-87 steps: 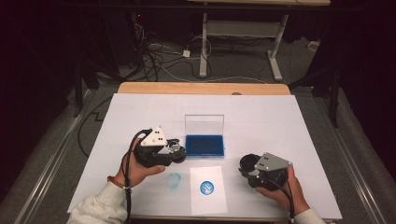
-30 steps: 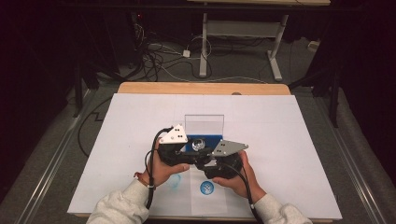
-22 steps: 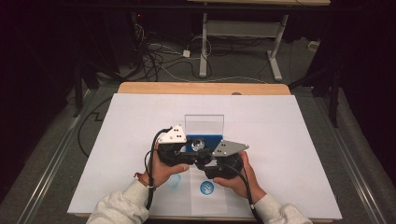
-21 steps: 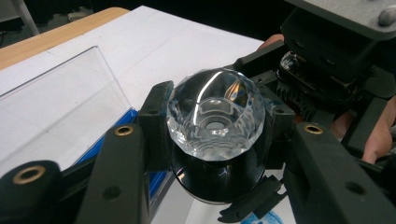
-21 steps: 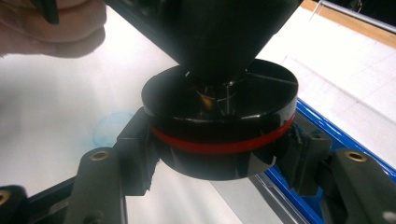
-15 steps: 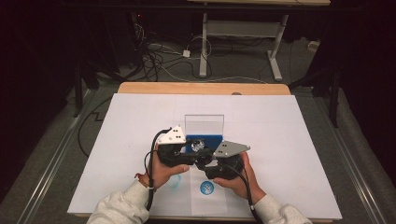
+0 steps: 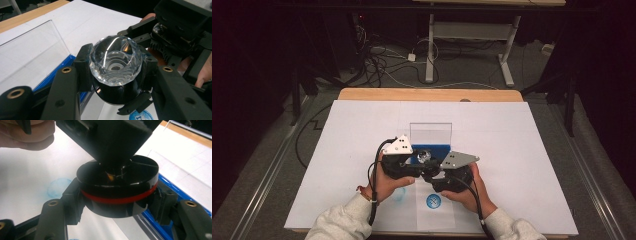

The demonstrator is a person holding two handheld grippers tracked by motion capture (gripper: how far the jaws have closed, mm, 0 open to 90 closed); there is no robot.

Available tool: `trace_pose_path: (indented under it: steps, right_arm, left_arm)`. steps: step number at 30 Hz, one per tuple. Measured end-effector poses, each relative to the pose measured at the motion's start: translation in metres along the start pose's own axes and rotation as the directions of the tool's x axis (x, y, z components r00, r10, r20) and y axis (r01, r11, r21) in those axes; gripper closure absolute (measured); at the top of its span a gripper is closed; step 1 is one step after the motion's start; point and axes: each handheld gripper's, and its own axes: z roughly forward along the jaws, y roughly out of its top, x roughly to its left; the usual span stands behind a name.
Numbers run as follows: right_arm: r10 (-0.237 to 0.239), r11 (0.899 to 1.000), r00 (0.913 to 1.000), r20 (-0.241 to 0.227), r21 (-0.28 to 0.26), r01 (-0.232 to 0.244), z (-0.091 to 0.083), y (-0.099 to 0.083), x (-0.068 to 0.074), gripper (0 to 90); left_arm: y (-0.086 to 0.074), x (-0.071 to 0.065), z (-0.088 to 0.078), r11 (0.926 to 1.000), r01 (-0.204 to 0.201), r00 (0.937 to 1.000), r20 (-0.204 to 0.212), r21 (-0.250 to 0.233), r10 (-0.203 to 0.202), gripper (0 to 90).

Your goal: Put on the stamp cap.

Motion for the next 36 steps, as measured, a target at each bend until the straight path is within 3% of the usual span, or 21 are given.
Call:
trace_pose_path:
  steps: [8,20,24,26,36]
  right_arm:
    - [-0.014,1.0,0.9999,0.003,-0.015,0.014,0.001,-0.004,0.0,38.4]
    - [-0.007,1.0,1.0,-0.005,-0.027,0.007,0.002,-0.005,0.0,38.2]
    - [-0.01,1.0,0.9999,0.002,-0.015,0.01,0.003,-0.007,-0.001,37.8]
    - [-0.03,1.0,0.9991,0.029,0.003,0.03,0.005,-0.008,0.001,36.3]
    - [-0.054,0.998,0.9978,0.038,0.03,0.053,0.004,-0.011,-0.002,32.0]
  left_arm:
    - [0.004,-0.007,0.0,0.9987,-0.044,0.9987,-0.024,0.026,0.044,54.4]
    - [0.007,-0.011,-0.002,0.9978,-0.062,0.9975,-0.032,0.021,0.063,54.4]
    - [0.008,-0.011,-0.005,0.9979,-0.064,0.9975,-0.031,0.01,0.064,54.4]
    - [0.009,-0.012,-0.005,0.9979,-0.064,0.9977,-0.022,0.006,0.064,54.4]
    - [0.009,-0.008,-0.011,0.9977,-0.066,0.9964,-0.051,0.017,0.067,54.4]
